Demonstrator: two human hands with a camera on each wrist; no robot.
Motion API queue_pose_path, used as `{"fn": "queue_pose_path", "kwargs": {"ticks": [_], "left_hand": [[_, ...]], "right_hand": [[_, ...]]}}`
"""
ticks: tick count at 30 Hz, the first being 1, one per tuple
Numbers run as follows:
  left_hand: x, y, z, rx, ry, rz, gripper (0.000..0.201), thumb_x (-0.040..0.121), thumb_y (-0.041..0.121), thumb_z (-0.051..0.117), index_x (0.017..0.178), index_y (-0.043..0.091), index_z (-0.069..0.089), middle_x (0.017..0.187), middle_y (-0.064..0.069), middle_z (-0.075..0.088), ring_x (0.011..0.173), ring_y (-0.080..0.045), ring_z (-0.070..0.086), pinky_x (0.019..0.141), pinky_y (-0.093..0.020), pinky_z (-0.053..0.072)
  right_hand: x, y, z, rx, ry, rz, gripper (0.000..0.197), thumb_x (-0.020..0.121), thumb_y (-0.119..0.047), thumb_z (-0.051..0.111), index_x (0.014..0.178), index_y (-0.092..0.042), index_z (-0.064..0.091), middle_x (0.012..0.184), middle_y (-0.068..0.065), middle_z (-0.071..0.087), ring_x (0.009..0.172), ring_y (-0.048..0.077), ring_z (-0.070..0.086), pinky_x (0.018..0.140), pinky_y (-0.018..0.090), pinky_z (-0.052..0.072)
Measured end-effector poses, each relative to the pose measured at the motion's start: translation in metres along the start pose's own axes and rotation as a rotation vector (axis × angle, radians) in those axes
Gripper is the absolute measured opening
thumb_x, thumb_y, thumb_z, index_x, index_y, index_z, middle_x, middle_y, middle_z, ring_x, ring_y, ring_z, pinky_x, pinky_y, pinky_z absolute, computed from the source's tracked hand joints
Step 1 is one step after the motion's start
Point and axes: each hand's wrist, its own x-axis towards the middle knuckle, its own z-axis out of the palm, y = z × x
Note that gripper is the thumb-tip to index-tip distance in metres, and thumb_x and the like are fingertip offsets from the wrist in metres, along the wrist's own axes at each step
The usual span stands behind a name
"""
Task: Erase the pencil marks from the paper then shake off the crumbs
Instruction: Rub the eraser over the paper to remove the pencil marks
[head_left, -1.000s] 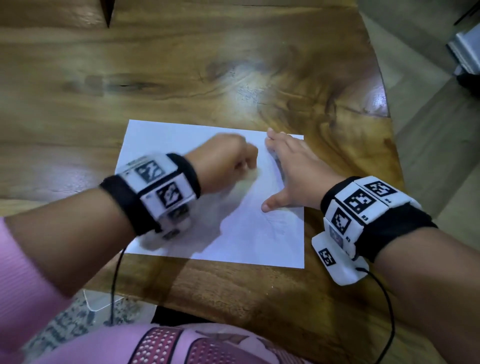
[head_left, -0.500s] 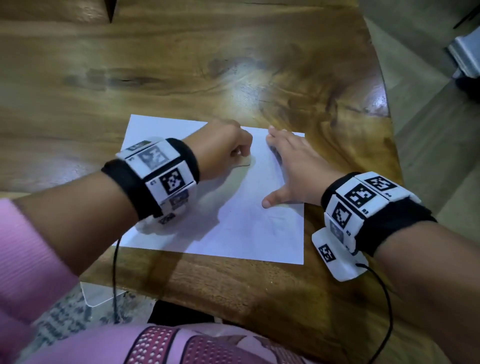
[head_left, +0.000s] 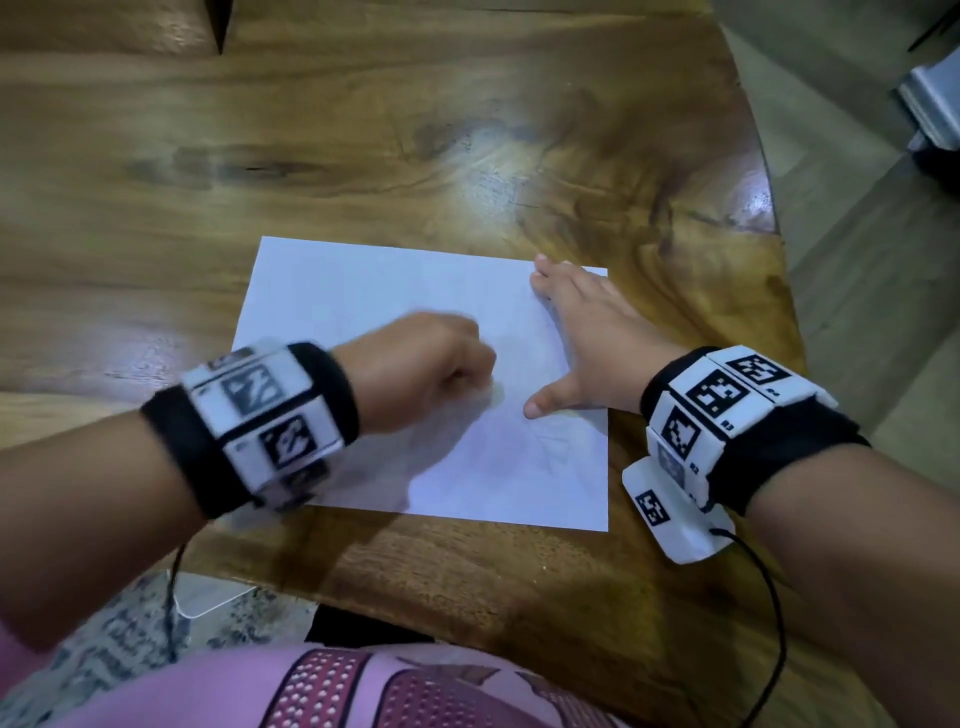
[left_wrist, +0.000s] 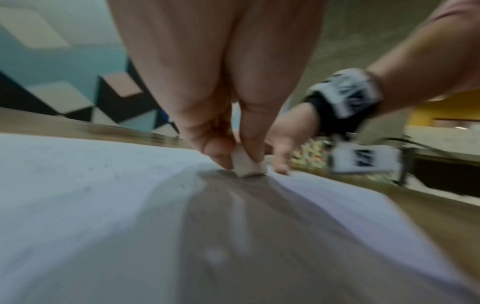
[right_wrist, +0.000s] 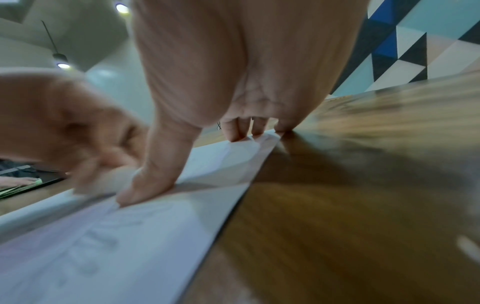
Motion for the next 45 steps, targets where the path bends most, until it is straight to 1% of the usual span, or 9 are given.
{"fn": "queue_pose_path", "kwargs": {"ticks": [3, 8, 12, 17, 21, 29, 37, 41, 45], "left_hand": [[-0.025, 0.007, 0.008, -0.041, -0.182, -0.035, 0.016, 0.081, 0.014, 0.060, 0.066, 0.013, 0.056, 0.073, 0.000, 0.053, 0.068, -0.019, 0.053, 0.064, -0.036, 0.045], [0.007, 0.008, -0.001, -0.017, 0.021, -0.112, 0.011, 0.081, 0.012, 0.058, 0.071, 0.015, 0.058, 0.075, 0.001, 0.047, 0.071, -0.022, 0.048, 0.066, -0.026, 0.035], [-0.016, 0.015, 0.010, -0.024, -0.038, -0.056, 0.034, 0.083, 0.017, 0.056, 0.057, 0.024, 0.036, 0.065, 0.006, 0.037, 0.062, -0.018, 0.042, 0.060, -0.030, 0.034], [-0.035, 0.020, 0.013, -0.038, -0.202, -0.013, 0.010, 0.081, 0.015, 0.058, 0.072, 0.015, 0.062, 0.078, 0.001, 0.054, 0.071, -0.018, 0.055, 0.065, -0.032, 0.044], [-0.001, 0.009, -0.003, -0.049, 0.003, -0.090, 0.009, 0.080, 0.015, 0.057, 0.072, 0.013, 0.061, 0.075, 0.000, 0.050, 0.071, -0.023, 0.052, 0.066, -0.027, 0.039], [-0.036, 0.017, 0.038, 0.108, -0.117, 0.050, 0.008, 0.080, 0.012, 0.058, 0.073, 0.007, 0.057, 0.072, 0.004, 0.054, 0.074, -0.017, 0.054, 0.080, -0.032, 0.048], [-0.010, 0.028, 0.021, -0.042, -0.118, -0.018, 0.028, 0.083, 0.019, 0.056, 0.060, 0.027, 0.042, 0.069, 0.007, 0.040, 0.063, -0.017, 0.046, 0.062, -0.031, 0.040], [-0.036, 0.022, 0.048, 0.141, -0.131, 0.103, 0.003, 0.077, 0.023, 0.056, 0.077, 0.025, 0.058, 0.069, 0.011, 0.052, 0.073, -0.014, 0.052, 0.085, -0.044, 0.051], [-0.001, 0.025, 0.014, -0.097, -0.066, -0.057, 0.008, 0.080, 0.010, 0.057, 0.077, 0.015, 0.062, 0.075, 0.003, 0.046, 0.070, -0.018, 0.047, 0.066, -0.028, 0.038]], "right_hand": [[-0.001, 0.000, 0.000, 0.008, 0.000, 0.005, 0.122, 0.060, -0.050, 0.081, 0.150, -0.018, 0.005, 0.157, -0.011, -0.010, 0.144, 0.011, -0.006, 0.113, 0.022, 0.003], [-0.001, -0.001, 0.000, -0.002, 0.011, -0.002, 0.123, 0.059, -0.050, 0.081, 0.149, -0.015, 0.006, 0.158, -0.008, -0.008, 0.145, 0.013, -0.004, 0.113, 0.022, 0.003], [-0.002, -0.002, -0.002, 0.022, -0.002, 0.005, 0.121, 0.060, -0.047, 0.082, 0.149, -0.017, 0.007, 0.158, -0.010, -0.008, 0.144, 0.011, -0.005, 0.112, 0.021, 0.003], [-0.003, -0.001, -0.002, 0.023, 0.004, 0.003, 0.121, 0.060, -0.048, 0.082, 0.149, -0.016, 0.007, 0.158, -0.009, -0.008, 0.144, 0.011, -0.004, 0.113, 0.022, 0.004], [-0.002, -0.002, -0.002, 0.015, -0.001, 0.003, 0.122, 0.060, -0.049, 0.081, 0.150, -0.016, 0.006, 0.158, -0.008, -0.008, 0.145, 0.012, -0.005, 0.113, 0.022, 0.003], [-0.002, -0.001, -0.002, 0.024, 0.001, 0.009, 0.121, 0.059, -0.047, 0.082, 0.149, -0.017, 0.006, 0.158, -0.010, -0.008, 0.145, 0.012, -0.004, 0.113, 0.023, 0.005], [0.000, 0.000, 0.000, 0.013, 0.009, -0.005, 0.122, 0.059, -0.049, 0.082, 0.149, -0.015, 0.007, 0.158, -0.008, -0.007, 0.145, 0.012, -0.004, 0.114, 0.022, 0.003], [-0.002, -0.001, 0.000, 0.015, 0.000, 0.001, 0.122, 0.060, -0.049, 0.081, 0.150, -0.016, 0.005, 0.158, -0.010, -0.010, 0.145, 0.011, -0.005, 0.114, 0.023, 0.003], [-0.002, -0.001, -0.001, 0.012, -0.001, -0.003, 0.121, 0.061, -0.048, 0.081, 0.150, -0.016, 0.005, 0.158, -0.009, -0.010, 0.145, 0.012, -0.005, 0.114, 0.023, 0.002]]}}
